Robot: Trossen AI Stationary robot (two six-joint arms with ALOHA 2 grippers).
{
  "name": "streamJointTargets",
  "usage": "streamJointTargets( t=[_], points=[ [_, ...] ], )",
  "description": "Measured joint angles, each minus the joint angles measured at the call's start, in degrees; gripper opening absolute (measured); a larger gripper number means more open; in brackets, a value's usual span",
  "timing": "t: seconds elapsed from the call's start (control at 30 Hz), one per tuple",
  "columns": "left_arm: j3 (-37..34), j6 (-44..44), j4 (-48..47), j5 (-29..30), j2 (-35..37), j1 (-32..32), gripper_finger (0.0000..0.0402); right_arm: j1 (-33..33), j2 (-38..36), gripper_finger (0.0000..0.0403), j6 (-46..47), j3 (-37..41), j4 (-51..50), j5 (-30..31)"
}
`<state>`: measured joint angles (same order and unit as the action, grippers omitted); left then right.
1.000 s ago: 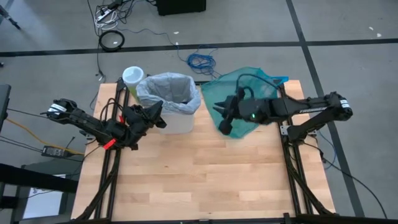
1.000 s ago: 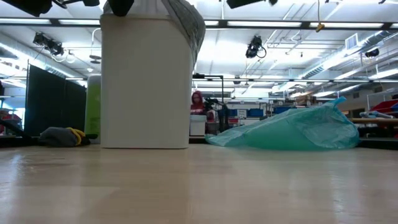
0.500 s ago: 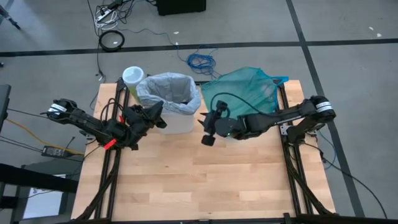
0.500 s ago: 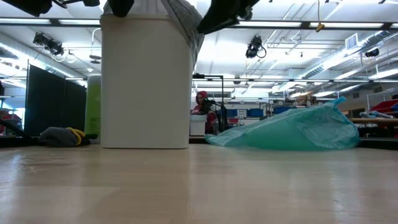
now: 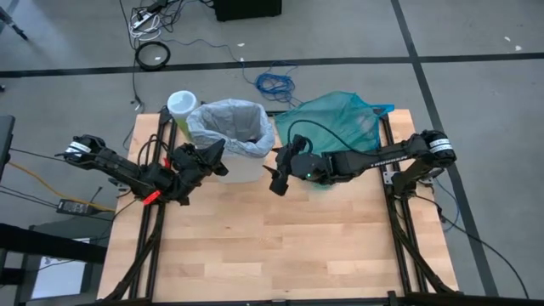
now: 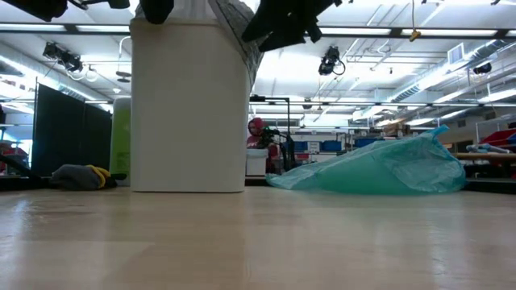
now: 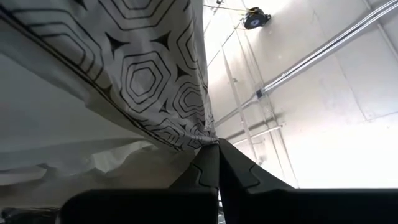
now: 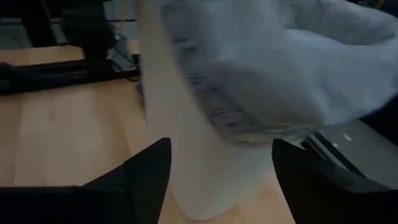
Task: Place trash/remove bag and relplace
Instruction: Remove the light blue trash bag from the trash bin
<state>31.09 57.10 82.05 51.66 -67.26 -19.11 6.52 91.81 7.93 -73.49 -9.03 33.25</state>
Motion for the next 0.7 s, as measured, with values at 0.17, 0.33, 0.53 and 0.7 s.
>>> streamJointTargets(
  t=[0.17,0.33,0.53,0.7],
  points=[
    [0.0,0.0,-0.8,0.6,0.0,0.0,0.0002,-2.5,1.0,0.0235,0.7,0.0,1.9,-0.8],
    [0.0,0.0,-0.8,1.7,0.0,0.0,0.0002,-4.0,3.4,0.0216,1.5,0.0,4.7,-8.3],
    [0.0,0.0,-0.8,1.9,0.0,0.0,0.0002,-4.0,5.6,0.0183,3.6,0.0,5.4,-9.0],
    [0.0,-0.1,-0.8,1.9,0.0,0.0,0.0002,-3.2,5.2,0.0068,3.2,0.0,5.4,-4.8]
  ],
)
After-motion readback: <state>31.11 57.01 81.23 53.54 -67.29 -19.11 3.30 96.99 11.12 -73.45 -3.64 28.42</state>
